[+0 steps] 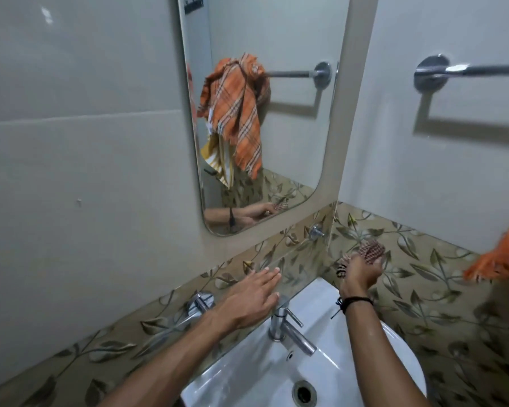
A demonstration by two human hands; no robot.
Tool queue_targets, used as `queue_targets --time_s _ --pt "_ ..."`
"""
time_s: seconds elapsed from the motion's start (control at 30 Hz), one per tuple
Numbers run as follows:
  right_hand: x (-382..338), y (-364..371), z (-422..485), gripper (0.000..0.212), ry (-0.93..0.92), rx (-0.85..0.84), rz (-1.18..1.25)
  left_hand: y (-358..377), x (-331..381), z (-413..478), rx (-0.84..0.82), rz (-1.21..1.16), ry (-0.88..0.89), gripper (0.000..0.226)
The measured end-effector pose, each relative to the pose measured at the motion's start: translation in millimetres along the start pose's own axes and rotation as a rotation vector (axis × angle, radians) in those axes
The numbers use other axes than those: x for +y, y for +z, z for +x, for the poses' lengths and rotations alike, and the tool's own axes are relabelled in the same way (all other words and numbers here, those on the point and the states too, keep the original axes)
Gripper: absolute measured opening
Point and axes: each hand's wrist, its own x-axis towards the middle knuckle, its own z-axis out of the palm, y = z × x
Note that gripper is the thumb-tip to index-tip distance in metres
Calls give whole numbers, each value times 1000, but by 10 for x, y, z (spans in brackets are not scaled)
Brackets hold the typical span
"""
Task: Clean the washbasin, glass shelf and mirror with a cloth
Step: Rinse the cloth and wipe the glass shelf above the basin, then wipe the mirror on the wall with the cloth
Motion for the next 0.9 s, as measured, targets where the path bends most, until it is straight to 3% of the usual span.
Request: queue_targets --time_s 0.1,0.23,0.33,0.43,0.53,0.67,0.9 --pt "-202 -83 -54 63 -115 -50 51 1 18 -5 29 -13 1 58" --pt "-393 13 -254 40 -167 -238 175 -138 36 -5 196 48 19 58" --pt "-476 224 -467 34 -188 -330 201 -471 94 -96 592 94 98 54" --pt "-568 466 -792 67 -289 -432 177 -1047 167 -254 952 66 169 53" --pt "-624 695 -1147 56 -475 -576 158 -1755 205 -422 1174 123 116 61" --pt "-522 953 -1545 61 -853 -838 134 -2500 114 -578 1264 220 32 61" --pt "-217 1099 -1852 54 -921 -651 284 -2985 95 -674 1245 411 70 69"
